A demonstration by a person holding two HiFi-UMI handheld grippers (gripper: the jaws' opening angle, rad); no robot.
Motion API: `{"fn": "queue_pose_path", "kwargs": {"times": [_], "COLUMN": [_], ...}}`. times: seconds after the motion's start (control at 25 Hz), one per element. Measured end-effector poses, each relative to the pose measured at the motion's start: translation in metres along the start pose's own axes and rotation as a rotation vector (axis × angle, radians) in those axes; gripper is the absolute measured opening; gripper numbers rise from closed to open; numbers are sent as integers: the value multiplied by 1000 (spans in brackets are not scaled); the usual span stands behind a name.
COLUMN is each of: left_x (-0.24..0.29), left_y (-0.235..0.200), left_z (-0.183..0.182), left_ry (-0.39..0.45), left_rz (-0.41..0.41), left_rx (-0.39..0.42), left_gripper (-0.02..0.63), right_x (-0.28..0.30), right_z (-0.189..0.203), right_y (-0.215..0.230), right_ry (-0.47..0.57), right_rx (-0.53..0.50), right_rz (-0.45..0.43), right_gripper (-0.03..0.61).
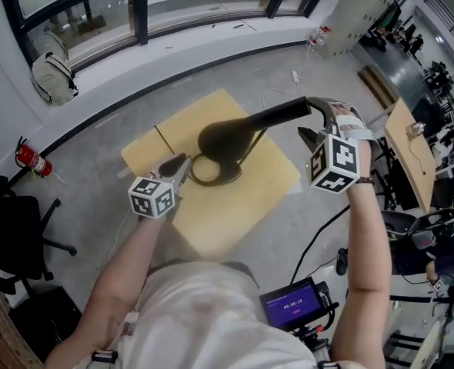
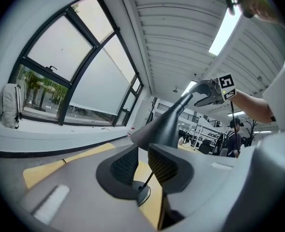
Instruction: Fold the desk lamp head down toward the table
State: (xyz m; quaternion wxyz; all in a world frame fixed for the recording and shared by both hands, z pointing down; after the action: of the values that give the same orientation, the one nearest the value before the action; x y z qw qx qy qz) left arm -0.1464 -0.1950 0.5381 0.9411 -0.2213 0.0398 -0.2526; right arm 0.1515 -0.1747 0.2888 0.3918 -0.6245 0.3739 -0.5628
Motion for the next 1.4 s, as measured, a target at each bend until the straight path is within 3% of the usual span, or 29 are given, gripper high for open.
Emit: {"fn": "queue_pose_path", "kwargs": {"times": [0.16, 0.32, 0.48, 0.72, 1.0, 1.2, 1.4], "left_x": [-8, -11, -14, -23, -41, -45, -56], "left_y": [14, 37, 55, 80, 110, 151, 180], "left_z": [-1, 0, 1, 7, 25, 48, 64], "left_ry": [-5, -26, -36, -45, -52, -66, -81], "left_rz": [40, 95, 135, 128, 28, -9, -61], "left_rx": [56, 108, 144, 141, 141, 131, 131], "left_gripper": [49, 46, 46, 46, 34, 26, 2], "right_x": [-21, -40, -50, -57, -70, -86, -101], "right_z": [14, 26, 33, 44, 50, 68, 76], "right_y": [-9, -29, -58, -104, -164, -217, -263], "right_ry": [9, 8, 27, 148, 405, 507, 563], "right_rx": [261, 474, 614, 810, 1056, 1268, 1497], "right_rz": [20, 27, 7, -79, -209, -295, -321], "right_gripper": [281, 201, 90, 14, 14, 14, 14]}}
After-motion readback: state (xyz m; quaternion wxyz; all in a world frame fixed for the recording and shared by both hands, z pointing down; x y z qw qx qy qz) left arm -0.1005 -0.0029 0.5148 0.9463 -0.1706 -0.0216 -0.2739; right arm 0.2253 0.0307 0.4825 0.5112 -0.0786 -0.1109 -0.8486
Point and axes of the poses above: the fingertips, and each gripper's own axes: x forward along the fingers, y to its right, z out of its underside, the point moved 10 cm from there along -x, backward along the fingers, and after that the axes turned 12 degrees about z, right-handed, at the moved point
